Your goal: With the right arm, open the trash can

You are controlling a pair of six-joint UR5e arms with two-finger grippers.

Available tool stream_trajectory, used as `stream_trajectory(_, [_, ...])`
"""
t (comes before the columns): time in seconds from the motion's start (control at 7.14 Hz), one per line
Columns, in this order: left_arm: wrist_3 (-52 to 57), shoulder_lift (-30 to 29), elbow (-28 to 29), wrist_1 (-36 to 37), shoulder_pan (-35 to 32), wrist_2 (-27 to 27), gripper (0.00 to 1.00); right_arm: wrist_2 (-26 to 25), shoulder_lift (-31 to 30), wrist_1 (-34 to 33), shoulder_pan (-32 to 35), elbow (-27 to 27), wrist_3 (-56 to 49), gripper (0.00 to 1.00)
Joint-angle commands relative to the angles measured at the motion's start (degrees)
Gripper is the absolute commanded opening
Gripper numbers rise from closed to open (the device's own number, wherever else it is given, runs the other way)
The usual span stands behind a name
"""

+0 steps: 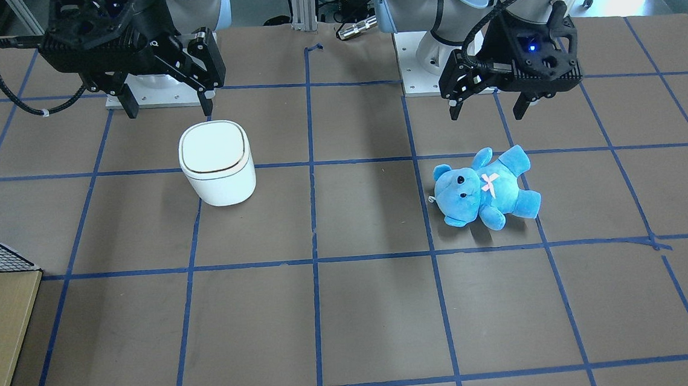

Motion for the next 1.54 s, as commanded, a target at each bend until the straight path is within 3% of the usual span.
stream_trajectory(0.0, [0.00,0.00,0.00,0.00,0.00,-0.01,1.00,-0.09,0.00,0.03,-0.14,0.02,0.03,0.98])
stream_trajectory(1.12, [0.00,0.00,0.00,0.00,0.00,-0.01,1.00,-0.27,0.44,0.65,-0.23,0.46,0.03,1.00])
stream_trajectory(1.4, [0.00,0.00,0.00,0.00,0.00,0.08,1.00,-0.78,0.97,-3.54,-0.84,9.11,-0.15,0.96])
